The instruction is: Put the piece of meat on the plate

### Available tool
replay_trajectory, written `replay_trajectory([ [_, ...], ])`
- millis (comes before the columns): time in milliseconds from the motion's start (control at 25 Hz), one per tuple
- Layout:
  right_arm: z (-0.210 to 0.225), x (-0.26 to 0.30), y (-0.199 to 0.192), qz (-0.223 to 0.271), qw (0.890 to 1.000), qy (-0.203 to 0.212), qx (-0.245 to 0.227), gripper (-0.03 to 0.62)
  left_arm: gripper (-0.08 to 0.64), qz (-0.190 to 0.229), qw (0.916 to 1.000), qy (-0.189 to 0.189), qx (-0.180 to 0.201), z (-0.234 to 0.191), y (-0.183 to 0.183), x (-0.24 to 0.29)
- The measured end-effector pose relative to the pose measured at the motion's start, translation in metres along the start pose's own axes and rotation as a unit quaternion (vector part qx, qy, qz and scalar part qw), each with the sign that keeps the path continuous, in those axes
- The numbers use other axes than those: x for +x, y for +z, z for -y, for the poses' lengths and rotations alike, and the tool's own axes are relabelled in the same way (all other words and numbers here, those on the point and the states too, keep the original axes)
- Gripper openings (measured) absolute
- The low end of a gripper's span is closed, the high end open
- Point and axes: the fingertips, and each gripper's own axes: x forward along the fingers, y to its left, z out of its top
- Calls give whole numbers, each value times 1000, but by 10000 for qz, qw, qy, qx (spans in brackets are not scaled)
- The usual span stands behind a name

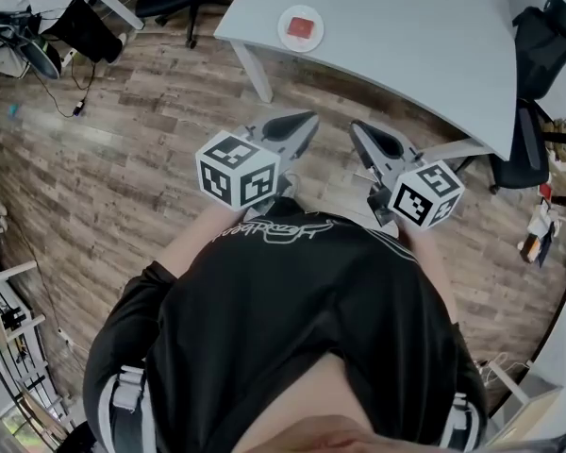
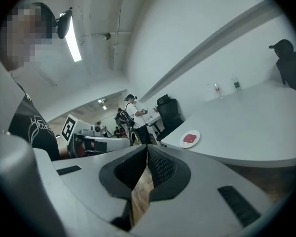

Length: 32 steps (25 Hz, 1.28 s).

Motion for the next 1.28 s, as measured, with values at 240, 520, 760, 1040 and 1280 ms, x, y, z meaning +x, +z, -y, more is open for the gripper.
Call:
replay_trajectory([
  [240,-26,-36,-7,94,9998,80,-166,9,8,62,9999,37,151,45,-12,-20],
  [520,-45,-64,-17,97,9995,160,-273,9,8,116,9995,86,268,80,-24,-33],
  [760,-55,-79,-27,-6,9989,127,-461,9,8,79,9995,89,300,96,-37,-38],
  [1040,-58,-94,-37,-64,9985,52,-547,9,8,111,9994,47,338,108,-46,-38],
  [1280,-55,-102,-37,-46,9985,-38,-545,9,8,100,9994,-8,345,114,-47,-35],
])
